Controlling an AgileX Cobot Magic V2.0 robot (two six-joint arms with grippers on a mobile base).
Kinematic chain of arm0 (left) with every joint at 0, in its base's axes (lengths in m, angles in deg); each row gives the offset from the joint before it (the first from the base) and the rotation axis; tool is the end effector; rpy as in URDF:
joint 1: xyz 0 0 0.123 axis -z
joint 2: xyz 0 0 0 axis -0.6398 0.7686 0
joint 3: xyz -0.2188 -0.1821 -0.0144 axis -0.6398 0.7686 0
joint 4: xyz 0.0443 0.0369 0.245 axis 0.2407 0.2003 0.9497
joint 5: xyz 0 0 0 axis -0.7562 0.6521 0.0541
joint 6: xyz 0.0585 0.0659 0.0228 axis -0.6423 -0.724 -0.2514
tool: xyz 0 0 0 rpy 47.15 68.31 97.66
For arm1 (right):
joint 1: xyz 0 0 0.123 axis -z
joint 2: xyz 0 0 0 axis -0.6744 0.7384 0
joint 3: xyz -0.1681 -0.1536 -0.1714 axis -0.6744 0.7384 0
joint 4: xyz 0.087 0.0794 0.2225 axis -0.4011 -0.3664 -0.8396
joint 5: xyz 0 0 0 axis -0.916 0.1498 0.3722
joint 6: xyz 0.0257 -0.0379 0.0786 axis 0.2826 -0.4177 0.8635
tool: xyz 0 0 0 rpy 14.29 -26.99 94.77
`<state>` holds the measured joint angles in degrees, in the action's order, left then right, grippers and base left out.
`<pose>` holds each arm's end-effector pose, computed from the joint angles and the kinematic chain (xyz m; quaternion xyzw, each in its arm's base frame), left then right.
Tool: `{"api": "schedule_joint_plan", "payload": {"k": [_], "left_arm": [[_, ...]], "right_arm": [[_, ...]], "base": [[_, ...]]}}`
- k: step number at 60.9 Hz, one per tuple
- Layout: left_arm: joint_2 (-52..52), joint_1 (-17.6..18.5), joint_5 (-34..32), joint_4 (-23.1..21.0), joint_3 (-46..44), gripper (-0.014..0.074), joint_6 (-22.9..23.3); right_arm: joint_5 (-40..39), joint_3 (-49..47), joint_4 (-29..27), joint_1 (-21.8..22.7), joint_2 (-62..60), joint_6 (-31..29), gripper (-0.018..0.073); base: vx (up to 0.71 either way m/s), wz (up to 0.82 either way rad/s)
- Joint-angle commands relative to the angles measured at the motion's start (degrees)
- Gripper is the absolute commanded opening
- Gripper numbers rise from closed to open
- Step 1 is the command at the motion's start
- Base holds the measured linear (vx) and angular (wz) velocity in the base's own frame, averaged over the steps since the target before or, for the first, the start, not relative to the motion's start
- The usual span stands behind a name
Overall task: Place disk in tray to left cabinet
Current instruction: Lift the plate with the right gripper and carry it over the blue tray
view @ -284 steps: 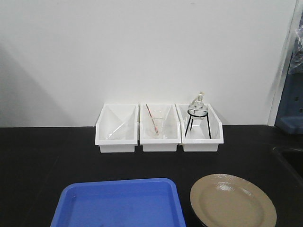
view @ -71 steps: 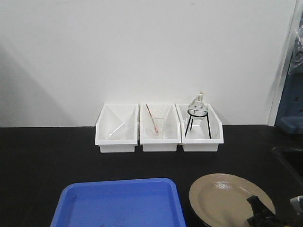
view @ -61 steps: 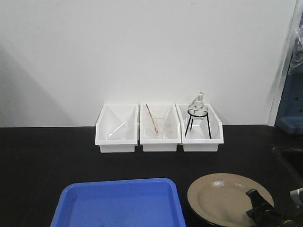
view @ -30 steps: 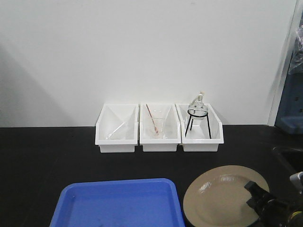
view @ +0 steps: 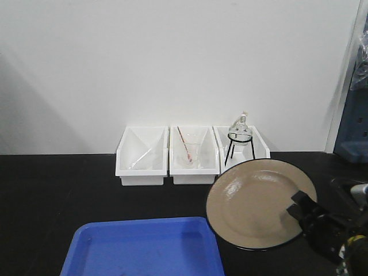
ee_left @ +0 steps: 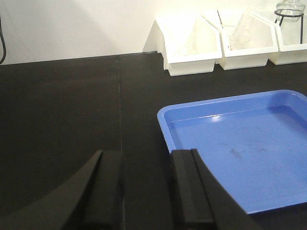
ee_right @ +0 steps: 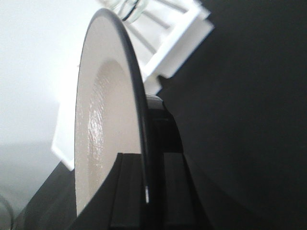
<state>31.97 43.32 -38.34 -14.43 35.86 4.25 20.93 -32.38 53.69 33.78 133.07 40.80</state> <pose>0.0870 -0.0077 0.2768 0.0639 0.7914 -0.0048 0.6080 0.3086 0.0540 0.2210 0.2847 0.7578 0.3282 0.4869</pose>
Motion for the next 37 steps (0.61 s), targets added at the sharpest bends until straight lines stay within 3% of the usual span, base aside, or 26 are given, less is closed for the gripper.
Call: {"api": "schedule_joint_plan", "payload": {"k": [1, 22, 37], "left_arm": [[0.57, 0.18, -4.91, -0.23, -1.54, 0.0376, 0.58], [0.57, 0.18, -4.91, -0.23, -1.54, 0.0376, 0.58], [0.57, 0.18, -4.91, -0.23, -1.54, 0.0376, 0.63]], "right_arm": [[-9.14, -5.56, 1.5, -3.56, -0.25, 0.87, -0.0001], [-9.6, -16.13, 1.21, -17.17, 14.8, 6.21, -0.0001], [-11.24, -16.97, 1.21, -22.6, 22.26, 8.92, 0.001]], "base": [[0.0, 0.0], [0.0, 0.0], [0.0, 0.0]]}}
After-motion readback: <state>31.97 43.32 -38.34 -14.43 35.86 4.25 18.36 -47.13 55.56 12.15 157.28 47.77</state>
